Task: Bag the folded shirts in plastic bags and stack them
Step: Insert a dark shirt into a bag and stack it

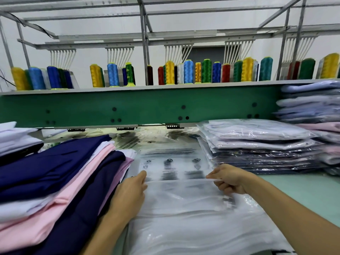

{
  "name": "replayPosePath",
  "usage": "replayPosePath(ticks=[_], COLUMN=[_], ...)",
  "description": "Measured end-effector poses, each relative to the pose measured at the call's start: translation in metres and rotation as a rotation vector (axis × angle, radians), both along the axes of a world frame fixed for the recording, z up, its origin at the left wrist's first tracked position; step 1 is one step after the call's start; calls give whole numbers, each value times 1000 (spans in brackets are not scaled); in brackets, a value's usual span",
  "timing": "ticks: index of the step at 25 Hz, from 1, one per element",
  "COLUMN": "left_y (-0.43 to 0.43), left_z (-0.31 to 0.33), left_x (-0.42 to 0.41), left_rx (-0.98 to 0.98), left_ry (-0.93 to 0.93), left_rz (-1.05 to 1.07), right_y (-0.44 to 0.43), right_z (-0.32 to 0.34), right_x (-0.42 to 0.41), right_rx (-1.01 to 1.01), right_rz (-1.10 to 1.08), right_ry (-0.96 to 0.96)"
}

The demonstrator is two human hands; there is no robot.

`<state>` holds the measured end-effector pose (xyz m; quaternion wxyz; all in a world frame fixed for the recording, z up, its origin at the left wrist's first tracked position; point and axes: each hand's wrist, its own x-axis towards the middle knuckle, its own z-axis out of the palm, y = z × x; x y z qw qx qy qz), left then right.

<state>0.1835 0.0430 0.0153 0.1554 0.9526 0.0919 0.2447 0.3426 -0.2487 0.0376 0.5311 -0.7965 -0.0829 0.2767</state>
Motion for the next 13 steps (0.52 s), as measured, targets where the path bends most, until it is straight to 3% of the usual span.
replayPosePath(ticks=[8, 13], left_y=[3, -4], left_z=[10, 9], left_x=[-1, -3], left_rx=[-5, 114], left_ry=[44, 11], left_rz=[148, -72], right_y=[-28, -31], right_z=[-1, -2], right_x=[9, 7], right_rx=[-28, -129], right_rz=[-73, 14], right_ry=[-80, -148])
